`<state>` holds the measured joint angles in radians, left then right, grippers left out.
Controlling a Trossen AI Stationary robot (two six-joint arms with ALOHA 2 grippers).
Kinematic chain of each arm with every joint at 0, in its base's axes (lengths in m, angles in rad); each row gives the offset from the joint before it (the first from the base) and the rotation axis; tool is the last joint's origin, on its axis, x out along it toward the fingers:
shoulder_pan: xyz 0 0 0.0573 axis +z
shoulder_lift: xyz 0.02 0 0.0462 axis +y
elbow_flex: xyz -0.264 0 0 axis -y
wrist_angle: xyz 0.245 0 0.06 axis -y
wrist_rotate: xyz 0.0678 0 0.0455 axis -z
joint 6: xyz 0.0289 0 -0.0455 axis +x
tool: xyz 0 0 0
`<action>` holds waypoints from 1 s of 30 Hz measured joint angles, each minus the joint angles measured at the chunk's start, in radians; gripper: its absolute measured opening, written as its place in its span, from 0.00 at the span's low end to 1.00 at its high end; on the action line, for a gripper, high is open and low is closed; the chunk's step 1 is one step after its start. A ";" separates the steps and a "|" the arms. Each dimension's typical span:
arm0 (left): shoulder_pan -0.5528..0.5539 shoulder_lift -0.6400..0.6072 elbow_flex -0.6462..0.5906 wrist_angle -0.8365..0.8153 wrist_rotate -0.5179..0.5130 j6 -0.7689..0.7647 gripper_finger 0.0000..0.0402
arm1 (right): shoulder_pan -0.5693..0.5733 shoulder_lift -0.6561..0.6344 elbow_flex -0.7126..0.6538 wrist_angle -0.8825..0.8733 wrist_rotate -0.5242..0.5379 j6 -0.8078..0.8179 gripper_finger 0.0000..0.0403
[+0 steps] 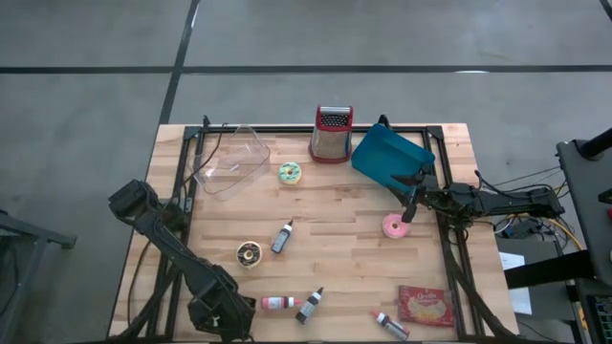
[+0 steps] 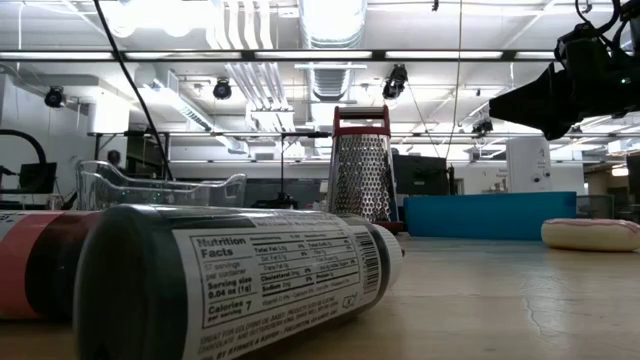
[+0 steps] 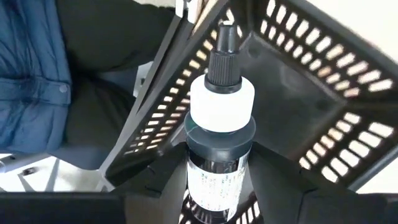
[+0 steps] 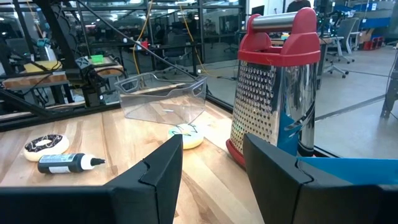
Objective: Pick & Place Food Item
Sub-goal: Put the bottom right black food coloring bottle into the black bin
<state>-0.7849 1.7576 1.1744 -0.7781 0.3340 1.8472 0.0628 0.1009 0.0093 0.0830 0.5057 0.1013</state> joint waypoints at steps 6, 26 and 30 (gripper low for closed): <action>-0.003 0.000 0.000 -0.004 0.006 0.053 0.41 | 0.000 0.000 0.000 0.000 0.000 0.000 0.41; -0.001 -0.004 -0.001 0.015 0.010 -0.001 0.41 | 0.000 0.000 0.000 0.000 0.000 0.000 0.41; -0.001 -0.004 -0.001 0.036 0.015 -0.001 0.42 | 0.000 0.000 0.000 0.000 0.000 0.000 0.41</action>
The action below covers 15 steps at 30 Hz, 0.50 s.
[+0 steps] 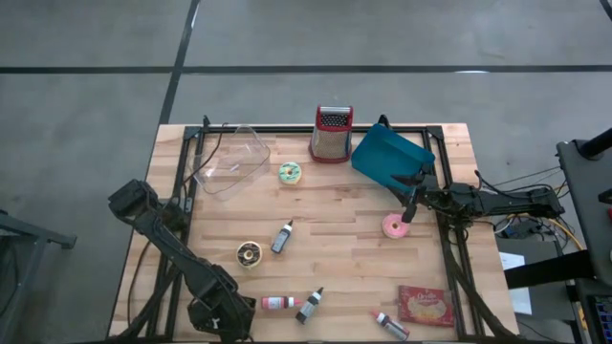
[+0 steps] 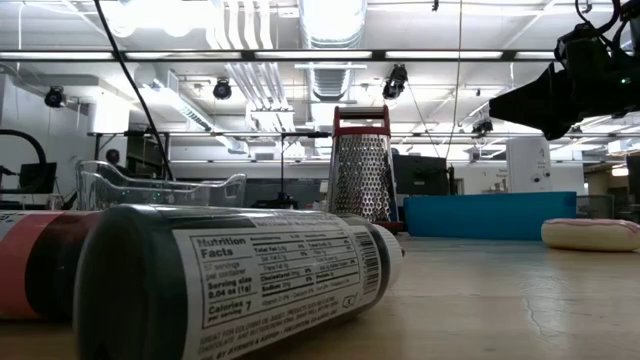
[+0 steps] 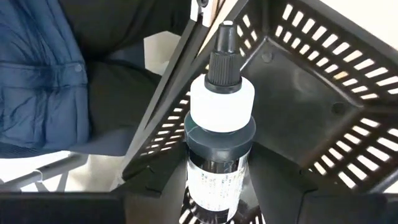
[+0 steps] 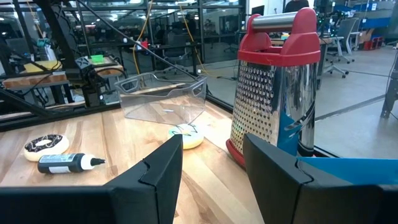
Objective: Pick & Place Food Item
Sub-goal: Put the bottom right black food coloring bottle into the black bin, then put the left pink food coloring bottle into the black bin
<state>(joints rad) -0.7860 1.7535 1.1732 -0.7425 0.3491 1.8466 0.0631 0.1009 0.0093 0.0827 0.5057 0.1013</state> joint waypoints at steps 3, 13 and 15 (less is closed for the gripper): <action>0.000 0.000 0.000 -0.001 0.022 -0.005 0.44 | 0.000 0.000 0.000 0.000 0.000 0.000 0.41; 0.000 0.000 -0.001 -0.001 0.048 -0.063 0.59 | 0.000 0.000 0.000 0.000 0.000 0.000 0.41; 0.000 0.000 -0.001 -0.001 0.048 -0.077 0.60 | 0.000 0.000 0.000 0.000 0.000 0.000 0.41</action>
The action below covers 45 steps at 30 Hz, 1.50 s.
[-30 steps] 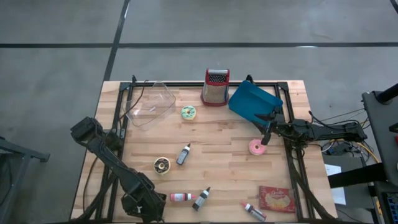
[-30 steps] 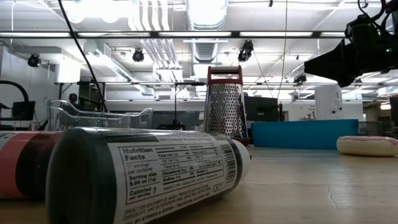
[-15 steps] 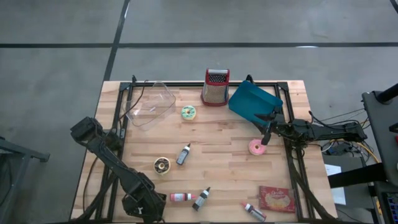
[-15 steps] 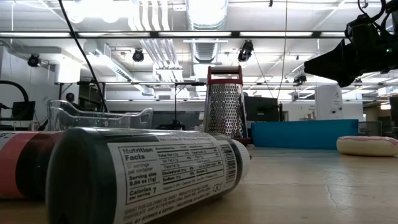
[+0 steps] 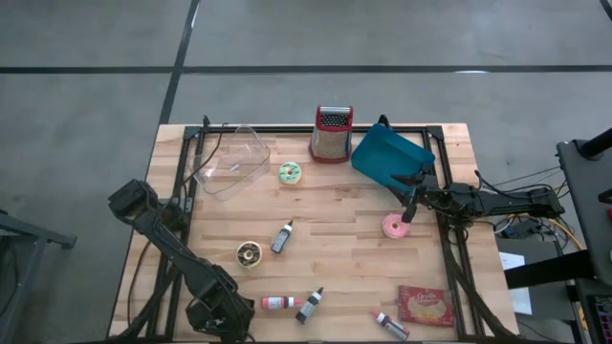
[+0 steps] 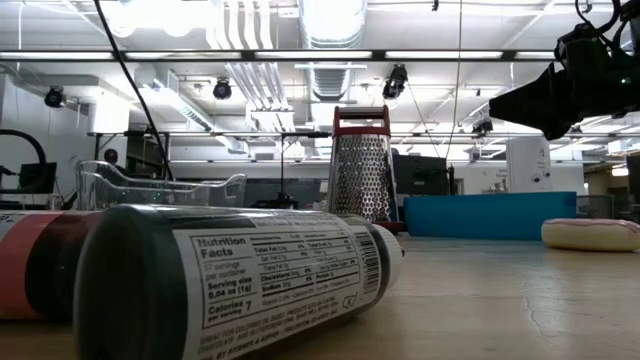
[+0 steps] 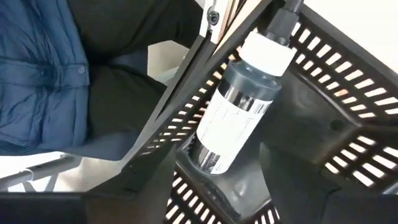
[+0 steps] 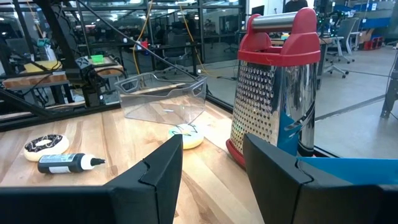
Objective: Pick & Place Food Item
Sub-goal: Put the left pink food coloring bottle into the black bin
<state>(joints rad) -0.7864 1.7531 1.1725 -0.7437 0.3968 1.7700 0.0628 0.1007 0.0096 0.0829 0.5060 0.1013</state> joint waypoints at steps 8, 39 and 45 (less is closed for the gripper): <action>0.001 0.000 0.000 -0.023 -0.001 -0.006 0.61 | 0.000 0.000 0.000 0.000 0.000 0.000 0.41; 0.062 -0.071 0.031 -0.151 0.207 0.108 0.62 | 0.000 0.000 0.000 0.000 0.000 0.000 0.41; 0.077 -0.070 -0.049 -0.035 0.256 0.114 0.62 | 0.000 0.000 0.000 0.000 0.000 0.000 0.41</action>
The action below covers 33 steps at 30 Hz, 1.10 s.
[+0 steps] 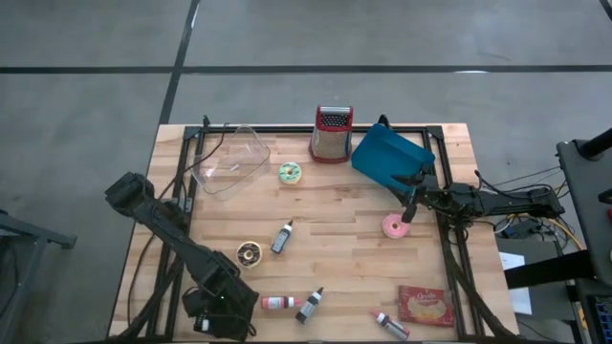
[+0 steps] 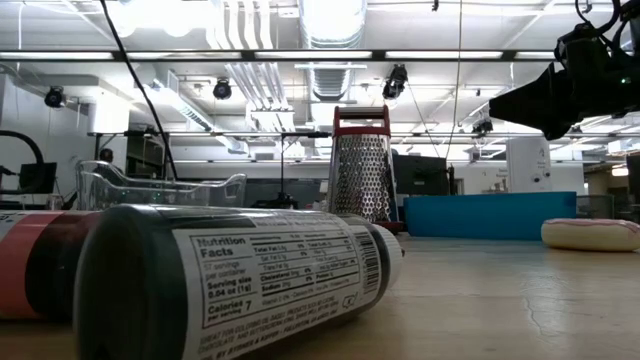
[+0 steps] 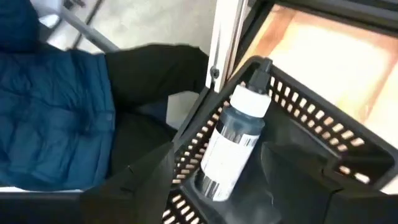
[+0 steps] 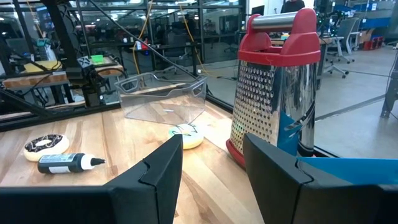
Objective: Pick & Place Food Item
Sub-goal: Put the left pink food coloring bottle into the black bin
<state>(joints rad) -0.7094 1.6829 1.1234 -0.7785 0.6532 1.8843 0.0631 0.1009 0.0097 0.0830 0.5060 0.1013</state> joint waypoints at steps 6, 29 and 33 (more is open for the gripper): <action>0.014 0.000 -0.053 0.032 0.085 0.108 0.62 | 0.000 0.000 0.000 0.000 0.000 0.000 0.41; 0.016 0.001 -0.131 0.243 0.147 0.068 0.62 | 0.000 0.000 0.000 0.000 0.000 0.000 0.41; 0.028 0.001 -0.131 0.240 0.040 0.076 0.62 | 0.000 0.000 0.000 0.000 0.000 0.000 0.41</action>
<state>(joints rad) -0.6812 1.6836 0.9924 -0.5388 0.6928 1.9603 0.0631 0.1009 0.0095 0.0828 0.5060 0.1013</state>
